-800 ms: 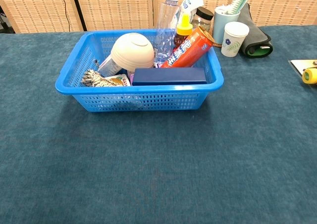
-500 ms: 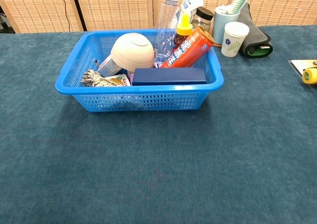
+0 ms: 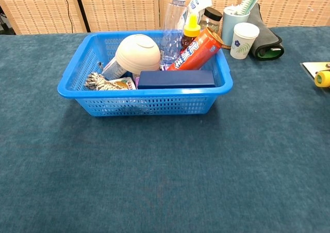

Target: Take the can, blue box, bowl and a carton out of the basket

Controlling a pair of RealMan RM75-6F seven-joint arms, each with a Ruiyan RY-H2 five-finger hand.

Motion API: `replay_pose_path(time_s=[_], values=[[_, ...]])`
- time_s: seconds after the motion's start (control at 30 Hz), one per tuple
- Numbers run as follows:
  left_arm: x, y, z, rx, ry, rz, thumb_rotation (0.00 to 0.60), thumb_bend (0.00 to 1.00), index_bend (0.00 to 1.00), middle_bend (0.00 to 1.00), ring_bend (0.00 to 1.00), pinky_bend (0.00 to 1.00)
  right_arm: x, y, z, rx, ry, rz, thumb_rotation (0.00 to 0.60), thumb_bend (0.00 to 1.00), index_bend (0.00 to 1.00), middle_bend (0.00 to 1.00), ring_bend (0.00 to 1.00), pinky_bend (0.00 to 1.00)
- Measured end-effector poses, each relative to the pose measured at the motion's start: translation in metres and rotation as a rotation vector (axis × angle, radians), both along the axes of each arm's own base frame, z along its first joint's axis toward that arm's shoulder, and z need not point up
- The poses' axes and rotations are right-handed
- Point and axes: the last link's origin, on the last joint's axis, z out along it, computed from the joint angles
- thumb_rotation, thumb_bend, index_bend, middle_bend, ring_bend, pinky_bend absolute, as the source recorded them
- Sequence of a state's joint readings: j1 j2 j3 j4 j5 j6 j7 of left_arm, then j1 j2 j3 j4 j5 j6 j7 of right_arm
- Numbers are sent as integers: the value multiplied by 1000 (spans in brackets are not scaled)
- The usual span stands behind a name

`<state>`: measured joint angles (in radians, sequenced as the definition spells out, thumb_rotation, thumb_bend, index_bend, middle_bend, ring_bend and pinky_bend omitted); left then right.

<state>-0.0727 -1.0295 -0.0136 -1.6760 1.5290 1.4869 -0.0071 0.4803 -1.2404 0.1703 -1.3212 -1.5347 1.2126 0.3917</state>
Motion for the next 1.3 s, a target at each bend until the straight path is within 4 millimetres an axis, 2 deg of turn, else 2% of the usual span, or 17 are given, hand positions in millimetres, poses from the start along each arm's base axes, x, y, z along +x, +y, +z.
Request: replay_pose_path(time_s=[0.3,0.5,0.63,0.83,1.3], values=[[-3,8,-5,-3,18,34,600,104,0,0,0,0,37,-65,-52,70,-71,15,600,0,2,0,0,66],[-7,15,-8,-19,24,64,600,105,0,0,0,0,60,-90,-80,89,-105,29,600,0,62,30,0,126],[-8,20,-9,-21,28,82,600,104,0,0,0,0,67,-93,-89,118,-147,17,600,0,102,96,3,178],[-8,22,-10,-23,31,88,600,105,0,0,0,0,75,-93,-92,176,-233,-7,600,0,148,140,39,218],[-8,20,-8,-12,27,85,600,104,0,0,0,0,96,-91,-107,210,-227,22,600,0,273,241,137,284]])
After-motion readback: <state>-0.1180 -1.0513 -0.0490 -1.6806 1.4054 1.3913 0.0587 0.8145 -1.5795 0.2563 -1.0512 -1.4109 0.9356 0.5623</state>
